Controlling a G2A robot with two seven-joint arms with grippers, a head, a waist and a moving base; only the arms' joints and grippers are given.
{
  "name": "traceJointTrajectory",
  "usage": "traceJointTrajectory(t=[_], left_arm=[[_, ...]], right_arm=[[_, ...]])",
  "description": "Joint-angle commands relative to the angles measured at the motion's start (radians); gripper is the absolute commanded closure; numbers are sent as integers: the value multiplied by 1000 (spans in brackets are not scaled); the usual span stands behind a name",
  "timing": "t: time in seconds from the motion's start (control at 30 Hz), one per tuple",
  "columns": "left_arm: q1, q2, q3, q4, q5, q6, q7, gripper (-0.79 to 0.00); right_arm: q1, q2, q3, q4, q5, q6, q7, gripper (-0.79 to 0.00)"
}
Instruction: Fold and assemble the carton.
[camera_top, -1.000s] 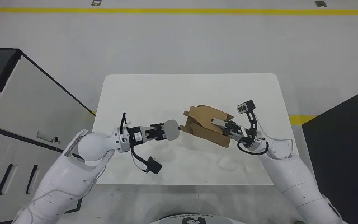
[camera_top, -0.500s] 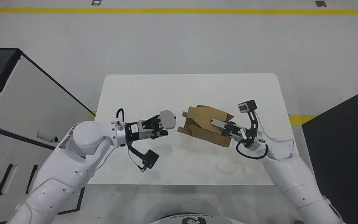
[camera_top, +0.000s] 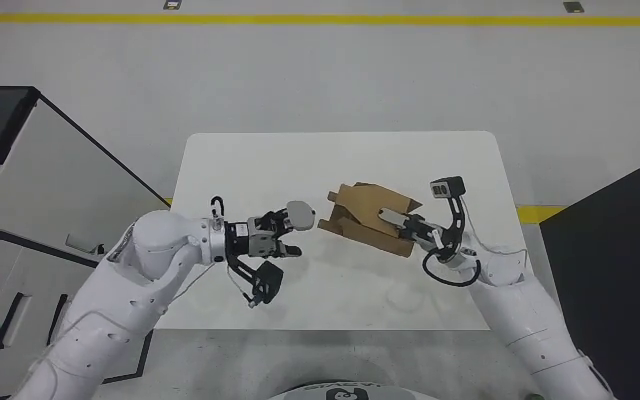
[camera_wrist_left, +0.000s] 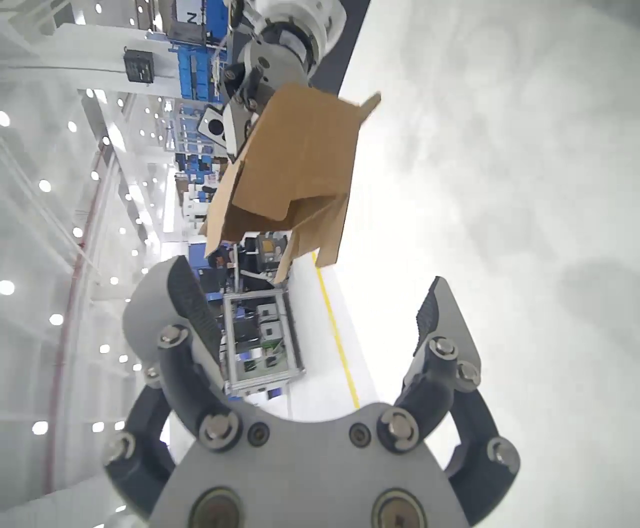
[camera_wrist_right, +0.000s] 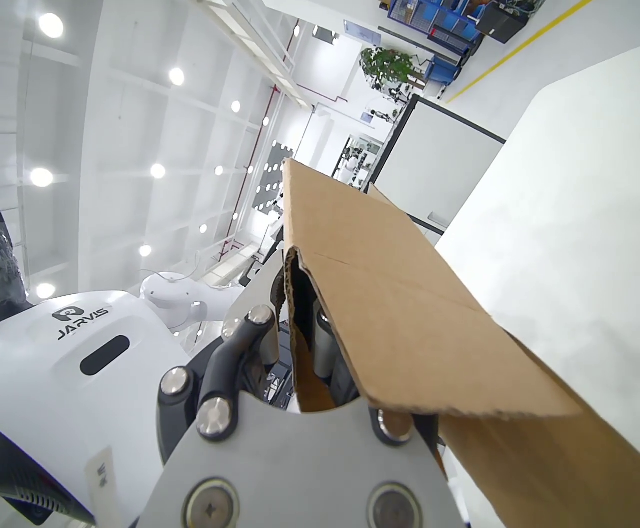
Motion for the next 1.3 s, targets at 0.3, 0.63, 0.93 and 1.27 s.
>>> traceJointTrajectory(t=[0.3,0.63,0.93,1.27], left_arm=[[-30,-16,37,67,-225,-154,-16,-785],[-78,-40,69,57,-536,-350,-236,-785],[-69,-42,79,56,-561,-352,-285,-785],[-43,-51,67,84,-739,-334,-384,-785]], right_arm=[[-5,0,17,-6,-47,-54,-32,0],[-4,-2,-2,-30,-60,-80,-4,0],[3,-2,-2,-34,-80,-75,-8,0],[-10,-6,-5,-55,-120,-72,-77,0]])
